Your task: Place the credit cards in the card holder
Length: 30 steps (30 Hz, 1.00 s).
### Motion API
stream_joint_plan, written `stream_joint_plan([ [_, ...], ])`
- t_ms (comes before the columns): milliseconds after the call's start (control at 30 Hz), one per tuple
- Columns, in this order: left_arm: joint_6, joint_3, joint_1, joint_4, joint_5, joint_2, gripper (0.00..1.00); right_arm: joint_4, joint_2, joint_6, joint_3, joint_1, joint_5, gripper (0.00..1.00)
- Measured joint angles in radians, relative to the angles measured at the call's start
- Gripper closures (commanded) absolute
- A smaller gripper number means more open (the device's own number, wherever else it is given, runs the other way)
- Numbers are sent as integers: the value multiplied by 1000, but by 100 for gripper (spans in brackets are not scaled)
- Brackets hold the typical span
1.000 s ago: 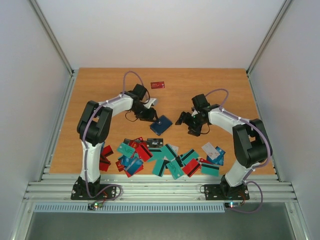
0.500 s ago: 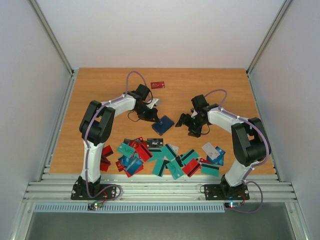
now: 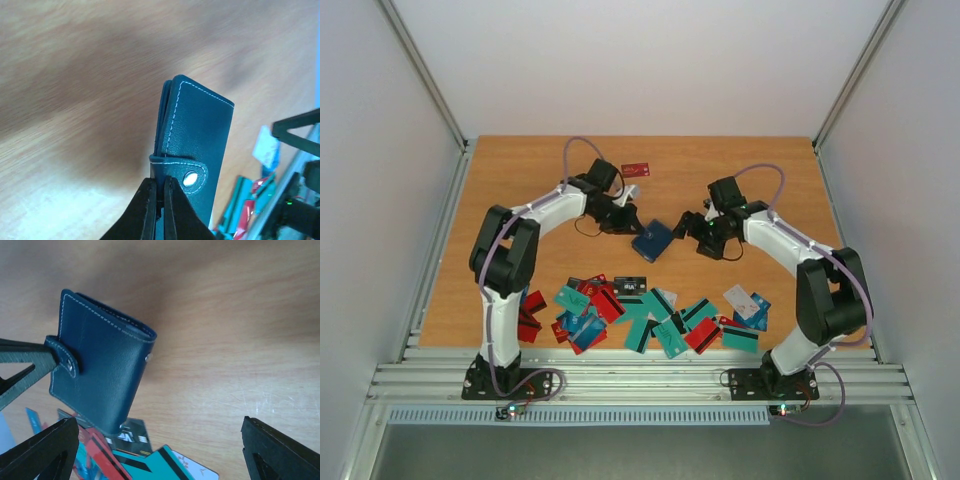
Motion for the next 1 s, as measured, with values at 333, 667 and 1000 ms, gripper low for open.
stream_joint_plan([
  [333, -222, 17, 0, 105, 97, -196, 100, 66, -249, -23, 7, -92, -37, 10],
  [667, -449, -37, 0, 209, 128, -339, 100, 211, -319, 63, -2, -173, -333, 17],
  [1000, -615, -101, -2, 310, 151, -415, 100, 375, -301, 236, -9, -152, -541, 32],
])
